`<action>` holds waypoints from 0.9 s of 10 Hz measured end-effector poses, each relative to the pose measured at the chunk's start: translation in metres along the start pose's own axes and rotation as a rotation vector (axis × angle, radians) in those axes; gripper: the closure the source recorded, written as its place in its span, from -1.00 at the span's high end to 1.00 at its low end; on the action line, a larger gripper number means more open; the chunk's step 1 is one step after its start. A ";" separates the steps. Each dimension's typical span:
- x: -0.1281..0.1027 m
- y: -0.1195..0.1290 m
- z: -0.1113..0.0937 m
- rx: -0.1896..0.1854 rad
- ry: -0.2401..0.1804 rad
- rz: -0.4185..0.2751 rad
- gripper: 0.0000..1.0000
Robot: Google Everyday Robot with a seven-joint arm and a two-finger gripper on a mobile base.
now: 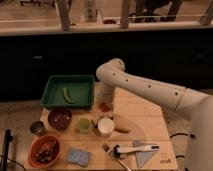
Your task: Place apple in paper cup
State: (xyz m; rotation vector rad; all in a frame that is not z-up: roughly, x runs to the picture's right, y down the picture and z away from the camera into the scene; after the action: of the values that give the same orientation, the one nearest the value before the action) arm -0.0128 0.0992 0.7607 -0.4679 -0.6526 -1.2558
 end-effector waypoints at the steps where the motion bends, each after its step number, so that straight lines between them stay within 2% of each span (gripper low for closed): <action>1: -0.006 0.001 -0.004 0.006 -0.015 -0.002 -1.00; 5: -0.034 0.009 -0.014 0.021 -0.053 -0.006 -1.00; 9: -0.053 0.012 -0.018 0.039 -0.080 -0.015 -1.00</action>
State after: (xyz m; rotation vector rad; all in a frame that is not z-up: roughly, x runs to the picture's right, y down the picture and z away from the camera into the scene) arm -0.0071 0.1277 0.7120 -0.4840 -0.7482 -1.2416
